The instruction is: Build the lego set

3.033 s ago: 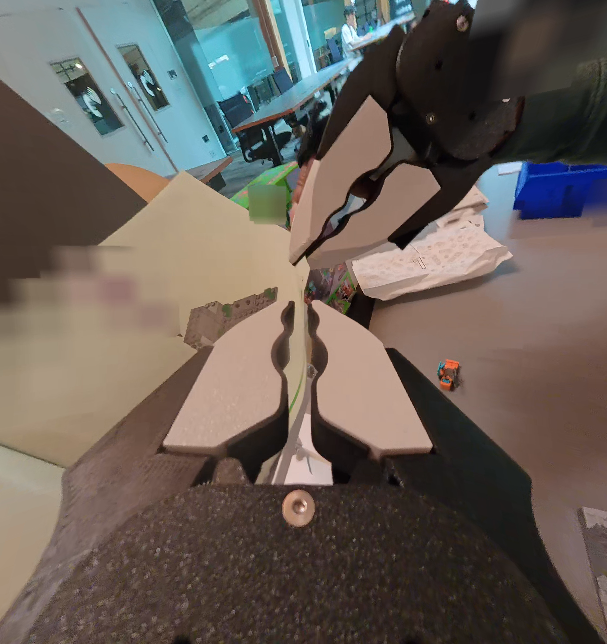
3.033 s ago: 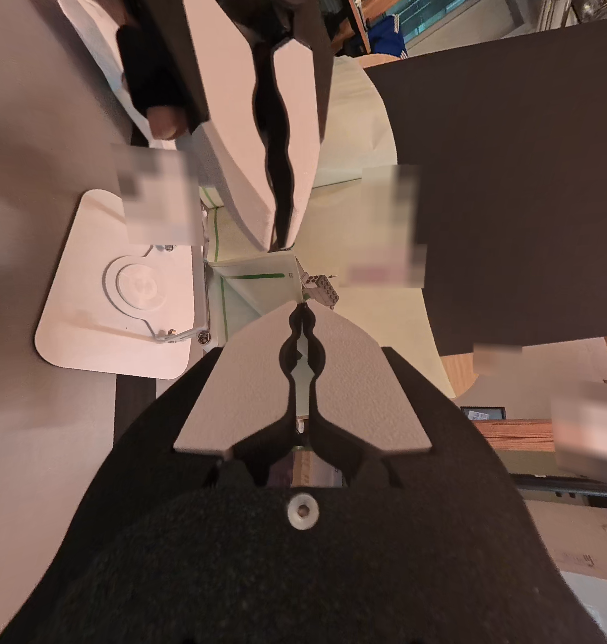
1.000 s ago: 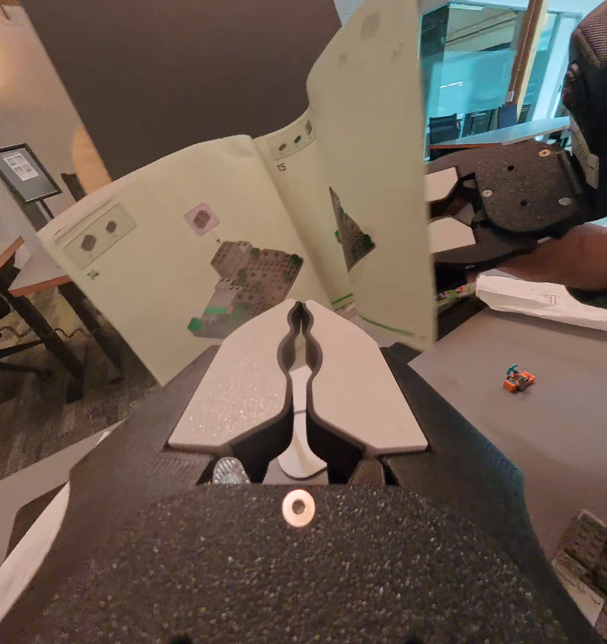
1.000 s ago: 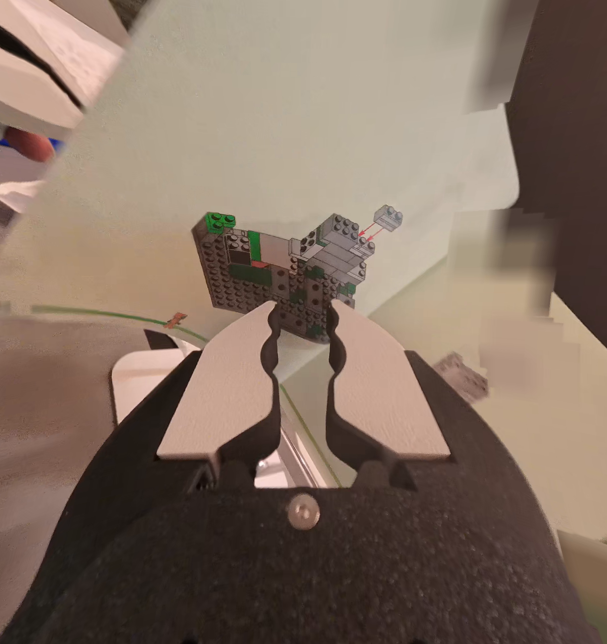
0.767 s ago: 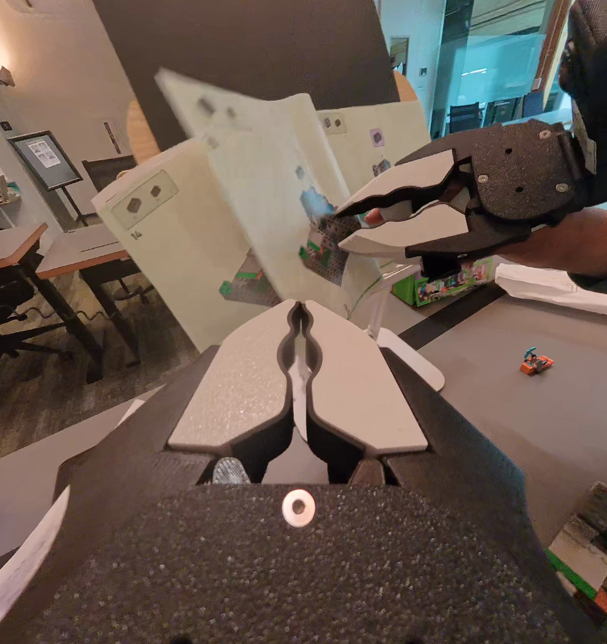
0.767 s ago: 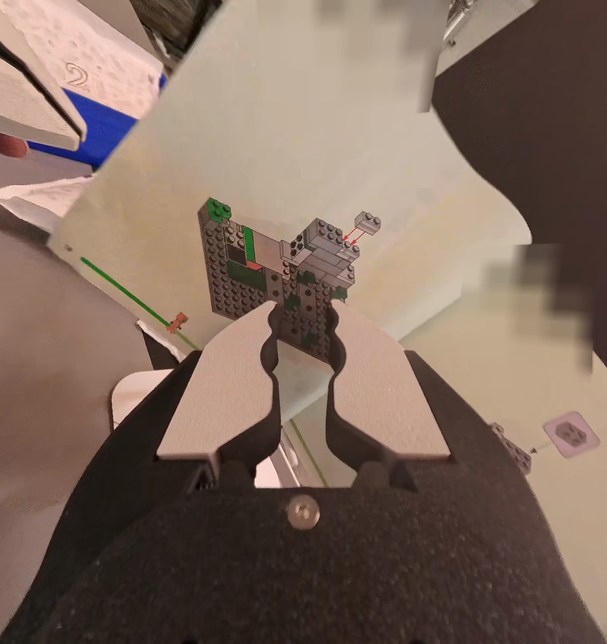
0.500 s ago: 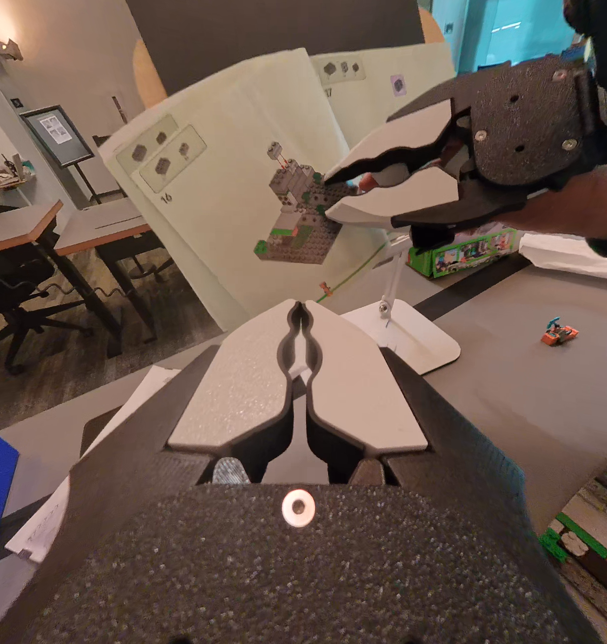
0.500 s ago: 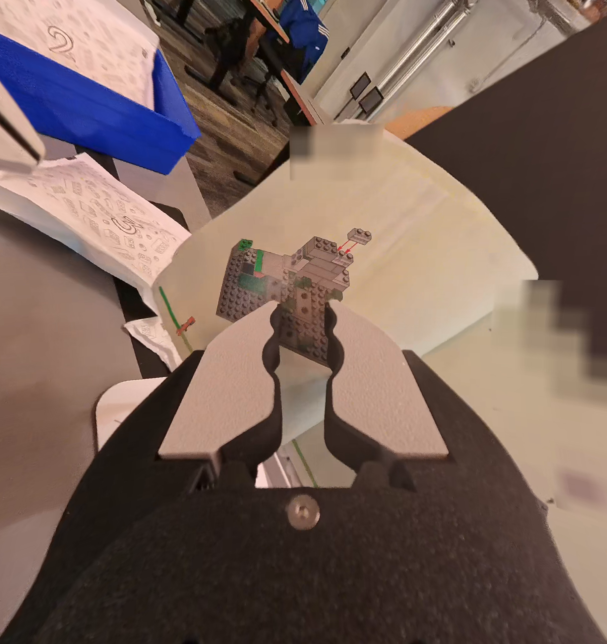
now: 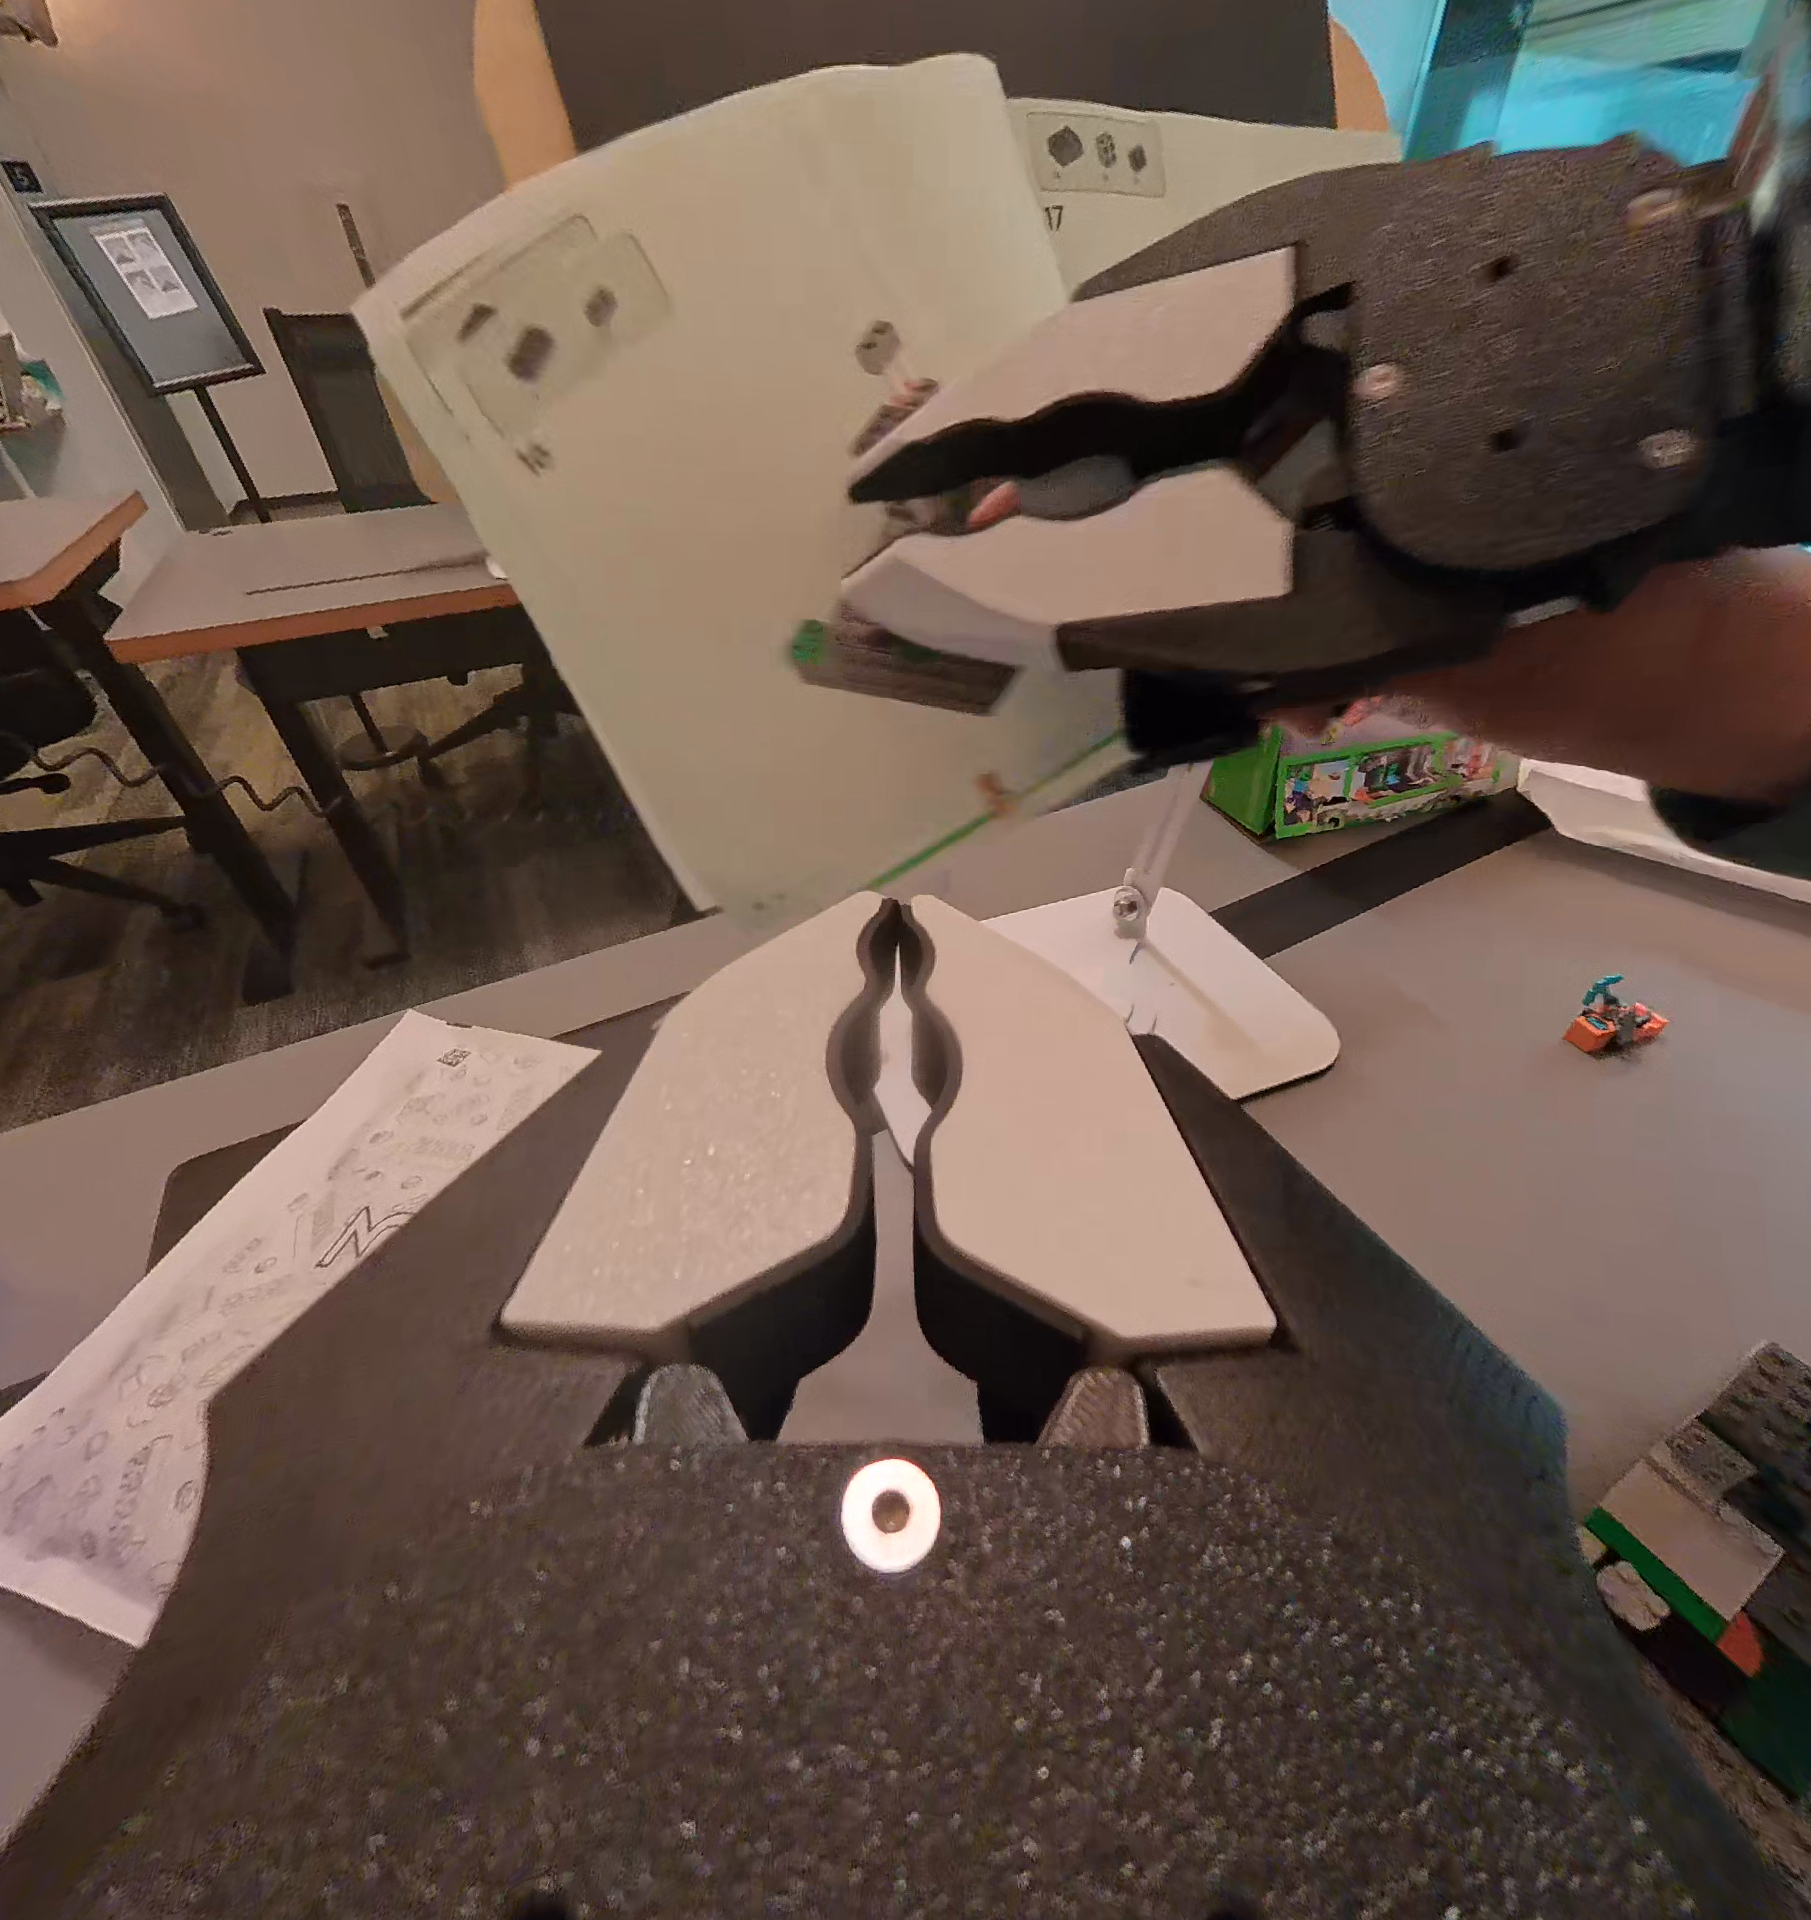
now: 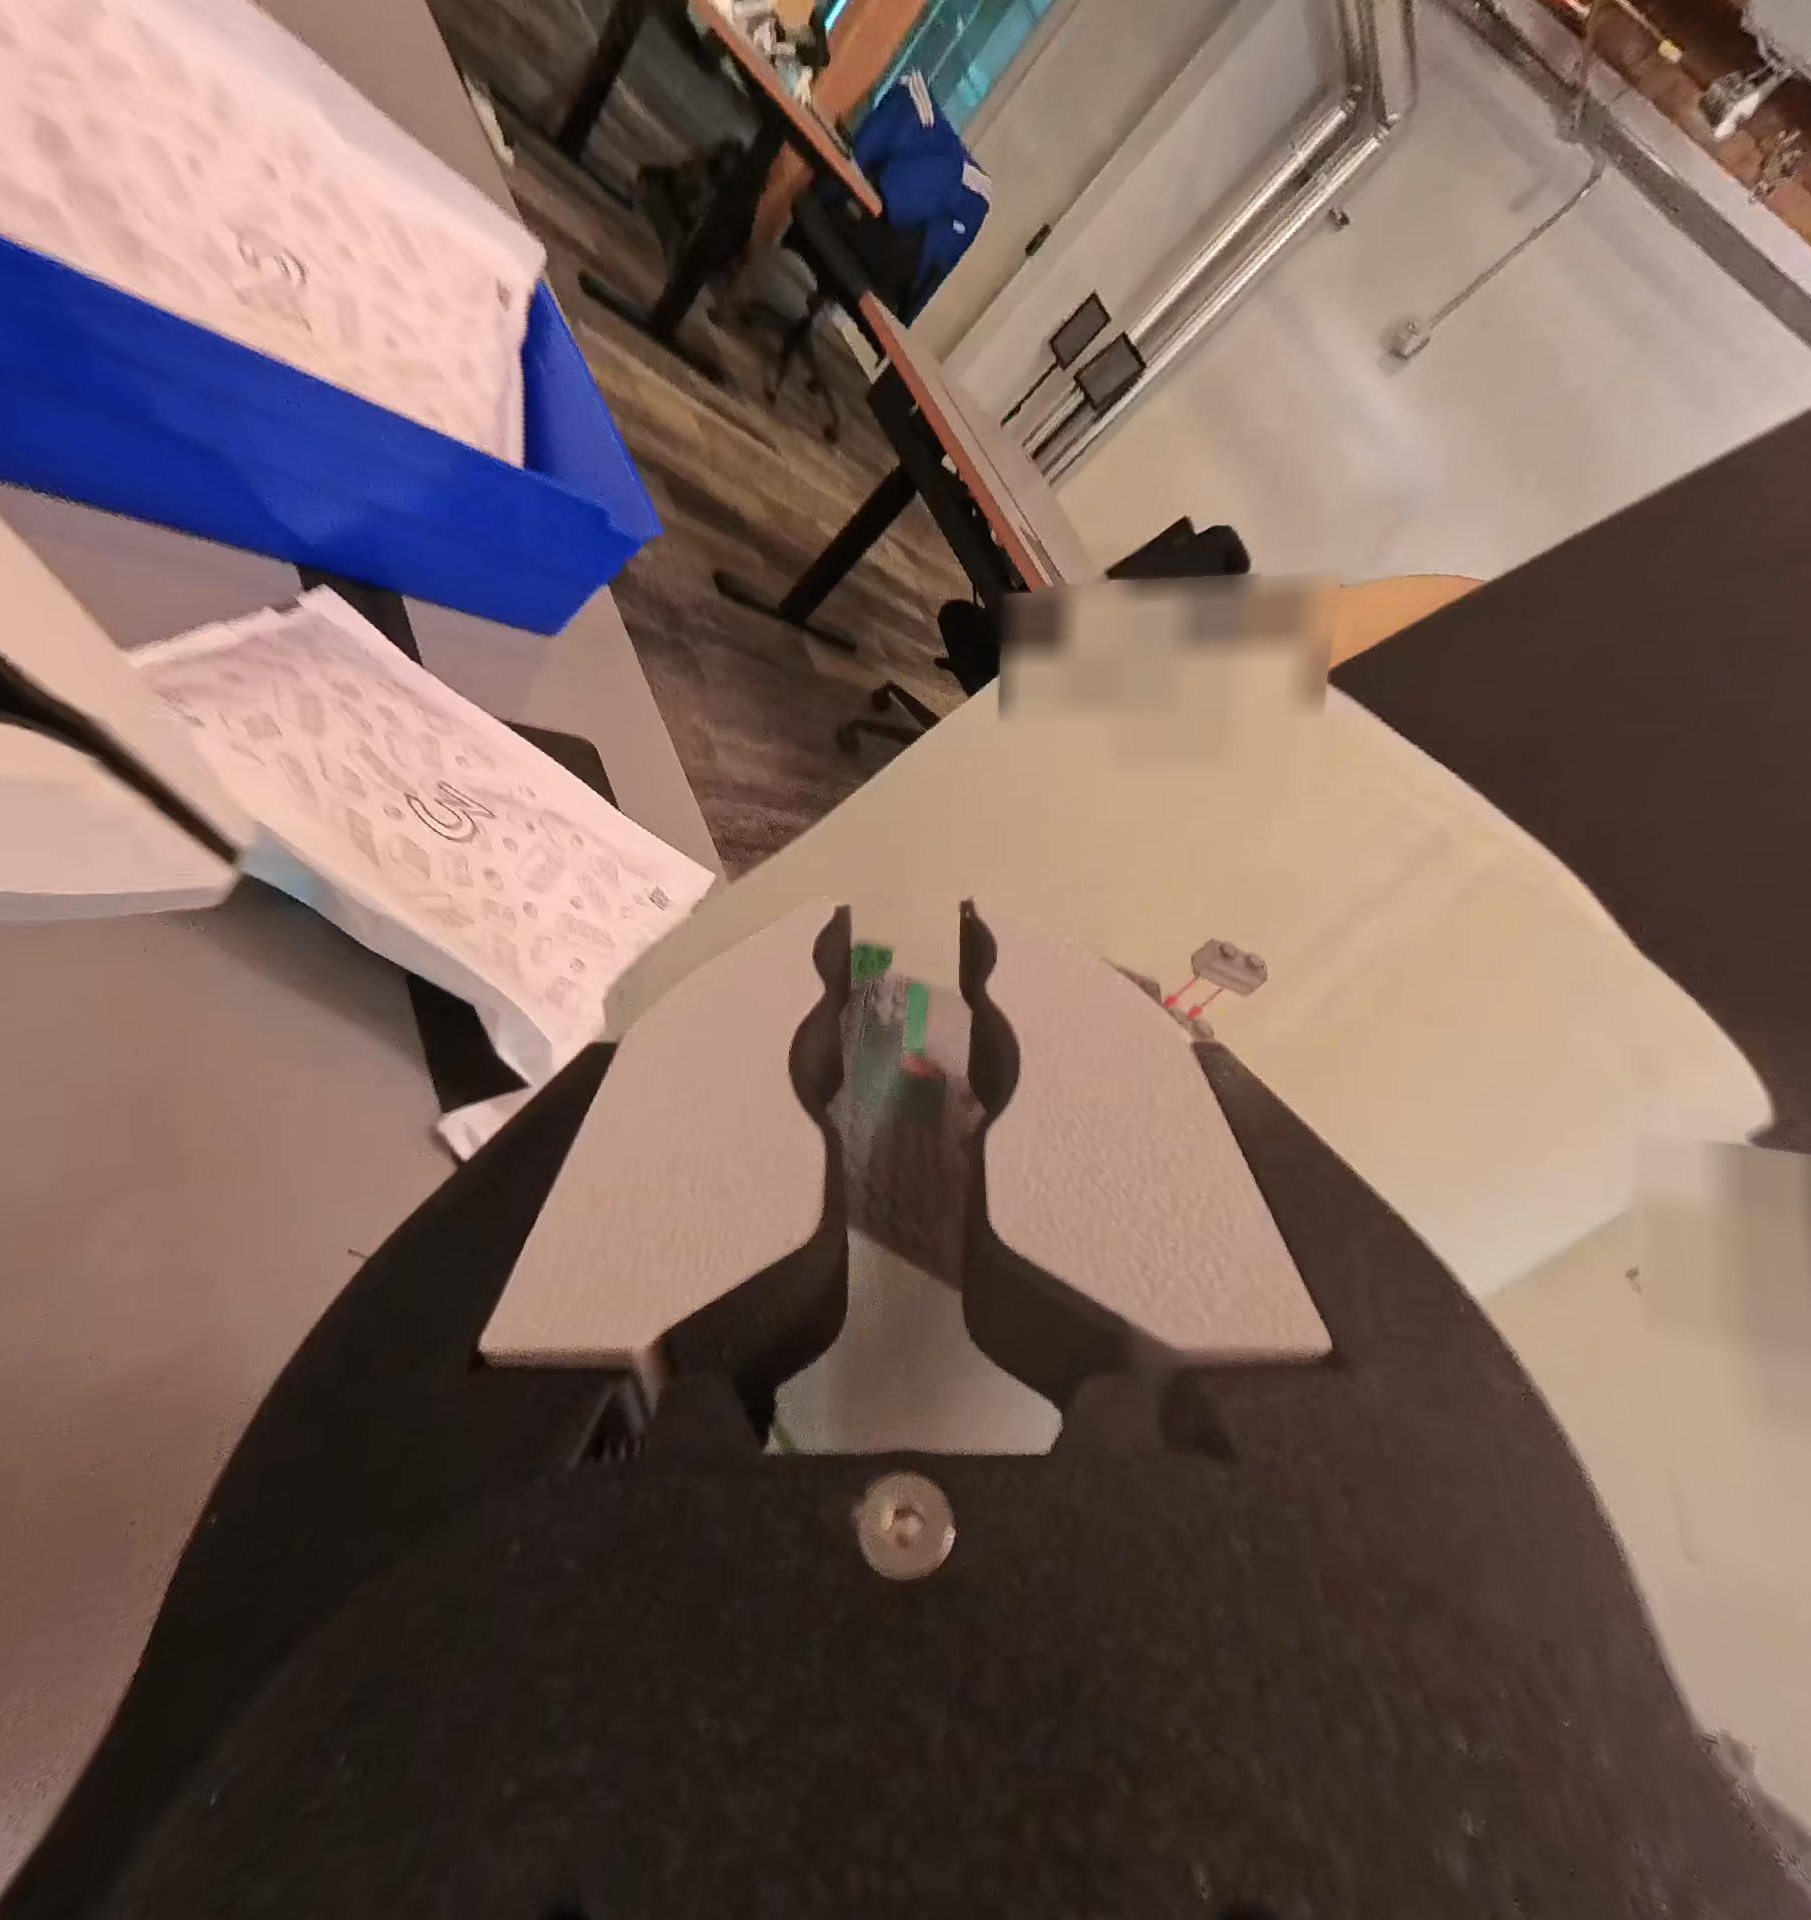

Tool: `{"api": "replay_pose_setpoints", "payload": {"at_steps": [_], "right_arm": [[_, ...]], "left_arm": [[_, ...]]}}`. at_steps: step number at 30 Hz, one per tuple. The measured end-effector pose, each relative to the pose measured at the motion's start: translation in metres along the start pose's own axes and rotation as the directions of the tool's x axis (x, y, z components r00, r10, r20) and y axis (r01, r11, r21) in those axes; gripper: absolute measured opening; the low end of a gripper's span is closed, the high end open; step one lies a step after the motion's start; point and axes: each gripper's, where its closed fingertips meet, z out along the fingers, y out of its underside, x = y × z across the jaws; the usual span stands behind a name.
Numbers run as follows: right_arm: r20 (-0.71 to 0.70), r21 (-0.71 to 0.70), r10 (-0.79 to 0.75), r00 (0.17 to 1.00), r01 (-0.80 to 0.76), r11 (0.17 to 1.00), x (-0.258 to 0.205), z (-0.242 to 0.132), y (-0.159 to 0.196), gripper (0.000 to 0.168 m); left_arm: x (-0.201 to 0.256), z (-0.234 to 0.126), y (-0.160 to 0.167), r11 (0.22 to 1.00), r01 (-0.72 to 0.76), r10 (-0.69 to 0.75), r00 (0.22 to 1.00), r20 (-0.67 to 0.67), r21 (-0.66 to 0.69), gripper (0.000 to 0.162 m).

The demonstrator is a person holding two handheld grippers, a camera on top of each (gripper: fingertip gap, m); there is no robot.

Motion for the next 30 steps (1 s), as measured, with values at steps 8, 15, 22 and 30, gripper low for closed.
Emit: {"api": "replay_pose_setpoints", "payload": {"at_steps": [8,15,22,30], "right_arm": [[-0.122,0.095,0.182,0.976,-0.171,0.981,0.026,-0.081,0.015,0.018],[-0.181,-0.092,0.167,0.969,-0.186,0.978,0.081,-0.099,0.118,0.015],[-0.027,-0.139,-0.06,0.998,0.056,0.989,0.049,-0.05,0.094,0.013],[-0.062,-0.337,-0.242,0.968,0.208,0.918,0.042,-0.019,0.083,0.012]], "left_arm": [[-0.014,0.008,0.006,0.999,-0.018,0.019,1.0,0.019,-0.027,0.0],[-0.088,0.04,0.019,0.991,-0.03,0.053,0.982,0.183,-0.127,0.0],[-0.126,0.091,0.045,0.969,-0.029,0.064,0.988,0.14,-0.244,0.0],[-0.125,0.077,0.005,0.985,-0.101,0.129,0.969,0.21,-0.138,0.0]]}}
